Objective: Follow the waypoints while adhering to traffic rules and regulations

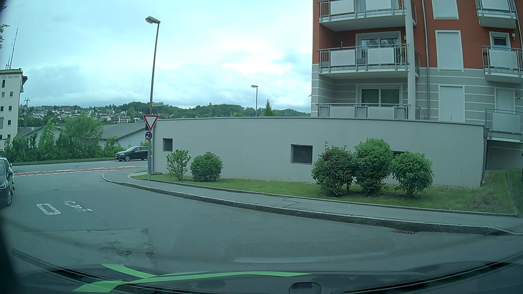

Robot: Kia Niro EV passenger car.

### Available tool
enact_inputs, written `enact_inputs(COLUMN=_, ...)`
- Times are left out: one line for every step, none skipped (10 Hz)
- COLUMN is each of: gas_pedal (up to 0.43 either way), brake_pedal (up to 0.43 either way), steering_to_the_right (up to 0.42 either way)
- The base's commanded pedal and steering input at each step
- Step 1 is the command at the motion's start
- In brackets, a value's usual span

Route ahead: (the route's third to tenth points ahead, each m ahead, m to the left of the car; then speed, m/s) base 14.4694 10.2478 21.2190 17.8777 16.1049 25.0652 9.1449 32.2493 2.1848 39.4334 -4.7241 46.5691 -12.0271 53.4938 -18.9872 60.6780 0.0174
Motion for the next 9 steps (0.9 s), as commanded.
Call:
enact_inputs(gas_pedal=0.047, brake_pedal=0.25, steering_to_the_right=-0.089)
enact_inputs(gas_pedal=0.047, brake_pedal=0.25, steering_to_the_right=-0.089)
enact_inputs(gas_pedal=0.047, brake_pedal=0.25, steering_to_the_right=-0.088)
enact_inputs(gas_pedal=0.039, brake_pedal=0.25, steering_to_the_right=-0.088)
enact_inputs(gas_pedal=0.039, brake_pedal=0.25, steering_to_the_right=-0.088)
enact_inputs(gas_pedal=0.039, brake_pedal=0.25, steering_to_the_right=-0.089)
enact_inputs(gas_pedal=0.02, brake_pedal=0.25, steering_to_the_right=-0.088)
enact_inputs(gas_pedal=0.0, brake_pedal=0.25, steering_to_the_right=-0.089)
enact_inputs(gas_pedal=0.0, brake_pedal=0.232, steering_to_the_right=-0.089)
